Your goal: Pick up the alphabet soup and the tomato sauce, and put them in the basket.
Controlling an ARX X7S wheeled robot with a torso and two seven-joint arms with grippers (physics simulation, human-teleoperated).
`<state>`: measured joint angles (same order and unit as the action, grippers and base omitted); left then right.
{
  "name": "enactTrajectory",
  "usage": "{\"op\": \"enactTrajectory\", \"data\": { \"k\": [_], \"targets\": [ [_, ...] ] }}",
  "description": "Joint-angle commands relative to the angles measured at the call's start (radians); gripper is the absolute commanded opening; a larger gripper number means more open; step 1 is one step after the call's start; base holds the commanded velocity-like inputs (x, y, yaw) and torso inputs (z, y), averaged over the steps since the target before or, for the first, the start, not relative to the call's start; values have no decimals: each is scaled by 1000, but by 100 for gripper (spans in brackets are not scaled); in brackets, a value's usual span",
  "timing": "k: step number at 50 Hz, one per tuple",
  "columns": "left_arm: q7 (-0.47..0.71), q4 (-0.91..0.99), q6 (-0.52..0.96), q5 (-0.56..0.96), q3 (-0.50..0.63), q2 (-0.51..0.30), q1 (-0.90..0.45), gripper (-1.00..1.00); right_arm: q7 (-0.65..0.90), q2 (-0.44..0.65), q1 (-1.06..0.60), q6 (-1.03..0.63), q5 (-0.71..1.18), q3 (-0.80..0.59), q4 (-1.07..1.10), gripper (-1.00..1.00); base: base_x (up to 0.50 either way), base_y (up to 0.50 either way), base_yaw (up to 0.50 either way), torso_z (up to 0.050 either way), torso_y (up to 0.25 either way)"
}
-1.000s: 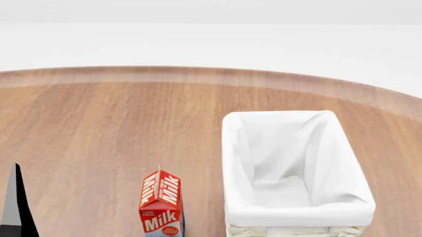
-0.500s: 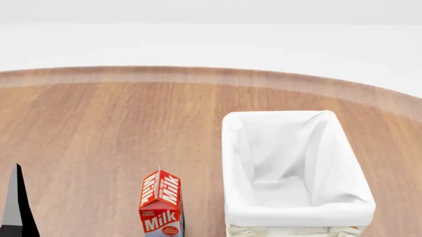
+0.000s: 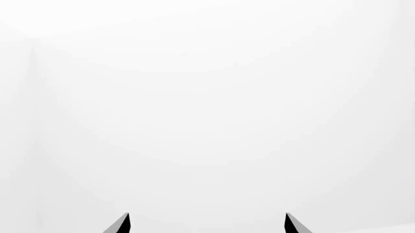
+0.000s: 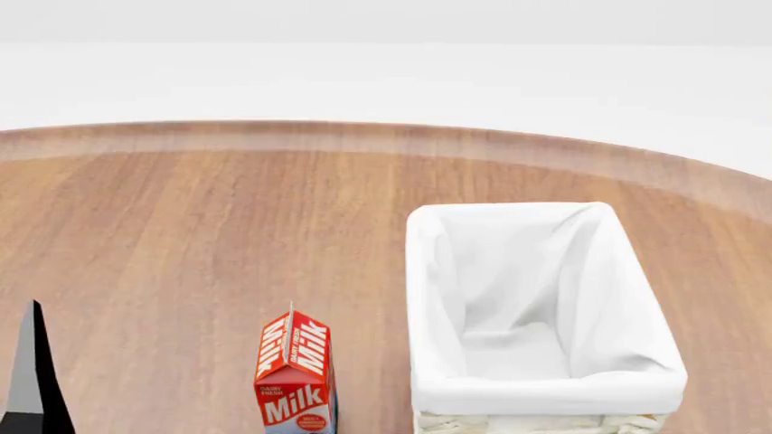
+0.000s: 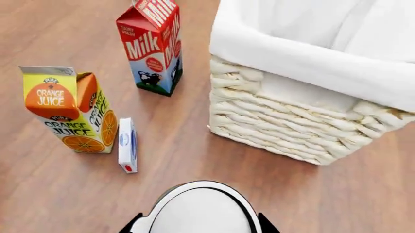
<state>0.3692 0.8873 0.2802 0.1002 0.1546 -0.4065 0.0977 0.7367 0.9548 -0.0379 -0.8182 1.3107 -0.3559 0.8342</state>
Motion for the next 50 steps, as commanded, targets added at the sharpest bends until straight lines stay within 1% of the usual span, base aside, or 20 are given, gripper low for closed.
{"op": "enactTrajectory", "data": {
  "k": [1, 12, 13, 16, 21, 22, 24, 26, 27, 29, 30, 32, 33, 37, 45, 50],
  "targets": [
    [3, -2, -6, 2, 0, -4, 4, 100, 72, 68, -81, -2, 43, 78, 135, -100, 0, 0, 0, 0, 0],
    [7, -8, -14, 2, 4, -6, 7, 100, 112, 98, -175, 16, 102, 125, 176, -100, 0, 0, 0, 0, 0],
    [7, -7, -16, 5, 1, -6, 7, 100, 64, 75, -123, 44, 15, 127, 172, -100, 0, 0, 0, 0, 0],
    [8, -13, -20, 5, 3, -6, 7, 100, 50, 74, -119, 53, -21, 132, 172, -100, 0, 0, 0, 0, 0],
    [8, -15, -22, 7, 4, -7, 6, 100, 55, 78, -157, 72, -1, 153, 182, -100, 0, 0, 0, 0, 0],
    [9, -14, -22, 6, 4, -8, 7, 100, 86, 100, -206, 70, 65, 163, 194, -100, 0, 0, 0, 0, 0],
    [9, -14, -23, 9, 1, -9, 9, 100, 71, 83, -196, 75, 2, 160, 193, -100, 0, 0, 0, 0, 0],
    [10, -12, -20, 10, 1, -10, 7, 100, 65, 83, -205, 97, 2, 176, 199, -100, 0, 0, 0, 0, 0],
    [10, -11, -20, 12, 1, -9, 6, 100, 117, 127, -294, 104, 88, 163, 212, -100, 0, 0, 0, 0, 0],
    [11, -11, -18, 10, 3, -10, 5, 100, 97, 117, -258, 145, -7, 124, 212, -100, 0, 0, 0, 0, 0],
    [11, -11, -19, 12, 2, -10, 5, 100, 99, 124, -271, 164, -10, 114, 212, -100, 0, 0, 0, 0, 0],
    [11, -11, -18, 12, 3, -11, 4, 100, 152, 173, -407, 184, 100, 80, 212, -100, 0, 0, 0, 0, 0],
    [11, -11, -18, 13, 4, -11, 4, 100, 166, 173, -435, 188, 118, 70, 212, -100, 0, 0, 0, 0, 0],
    [12, -7, -16, 15, 1, -14, 5, 100, 186, 136, -527, 157, 147, 45, 193, -100, 0, 0, 0, 0, 0],
    [14, -12, -23, 24, -4, -14, 3, 100, 194, 70, -651, 102, 163, 7, 138, -100, 0, 0, 0, 0, 0],
    [14, -13, -23, 22, 3, -15, 1, 100, 186, 14, -738, 62, 137, -20, 80, -100, 0, 0, 0, 0, 2]
  ]
}}
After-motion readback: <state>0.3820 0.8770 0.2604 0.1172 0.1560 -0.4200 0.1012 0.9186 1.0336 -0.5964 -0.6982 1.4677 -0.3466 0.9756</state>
